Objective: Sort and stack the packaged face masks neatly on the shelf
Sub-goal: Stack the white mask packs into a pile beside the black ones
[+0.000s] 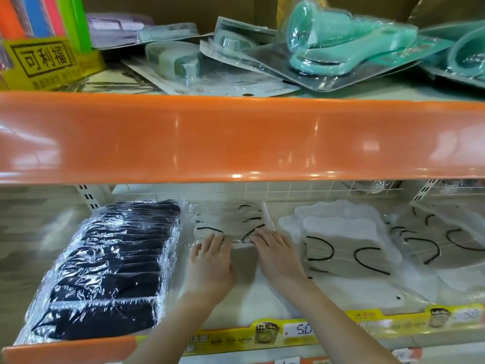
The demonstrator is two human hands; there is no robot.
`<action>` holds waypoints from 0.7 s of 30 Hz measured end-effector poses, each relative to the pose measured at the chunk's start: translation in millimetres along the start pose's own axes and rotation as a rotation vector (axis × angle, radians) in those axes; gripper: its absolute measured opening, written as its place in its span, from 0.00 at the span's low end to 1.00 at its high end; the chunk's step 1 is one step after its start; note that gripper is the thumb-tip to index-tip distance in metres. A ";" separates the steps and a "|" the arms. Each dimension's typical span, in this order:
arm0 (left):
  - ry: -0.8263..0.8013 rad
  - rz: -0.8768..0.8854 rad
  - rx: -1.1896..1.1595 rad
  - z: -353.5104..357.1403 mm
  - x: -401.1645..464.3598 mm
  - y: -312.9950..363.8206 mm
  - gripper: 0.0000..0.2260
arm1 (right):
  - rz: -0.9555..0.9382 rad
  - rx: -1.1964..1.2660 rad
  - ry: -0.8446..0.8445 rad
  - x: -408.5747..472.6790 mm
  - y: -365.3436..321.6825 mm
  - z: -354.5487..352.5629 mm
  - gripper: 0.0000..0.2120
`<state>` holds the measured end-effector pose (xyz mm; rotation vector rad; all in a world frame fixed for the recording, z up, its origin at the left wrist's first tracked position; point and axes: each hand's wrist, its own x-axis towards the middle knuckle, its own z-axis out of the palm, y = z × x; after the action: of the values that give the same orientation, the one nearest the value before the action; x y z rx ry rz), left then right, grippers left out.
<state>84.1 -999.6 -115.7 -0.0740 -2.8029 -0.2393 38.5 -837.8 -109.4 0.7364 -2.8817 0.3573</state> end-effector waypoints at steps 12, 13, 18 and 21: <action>-0.149 -0.112 0.089 4.2 4.8 25.4 0.22 | -0.046 0.097 -0.062 -2.1 1.4 -1.9 0.21; -0.096 -0.082 0.058 2.5 6.2 32.6 0.19 | -0.051 0.109 -0.070 -3.2 3.6 -6.4 0.22; 0.031 0.079 -0.039 3.4 14.3 71.4 0.09 | -0.011 0.136 -0.002 -18.3 33.7 -25.6 0.21; 0.053 0.110 -0.092 9.0 15.6 99.5 0.13 | 0.053 0.137 -0.010 -32.7 60.7 -35.8 0.21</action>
<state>74.3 -899.7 -103.5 -0.2386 -2.7238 -0.3390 40.2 -761.9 -93.1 0.6842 -2.9134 0.5644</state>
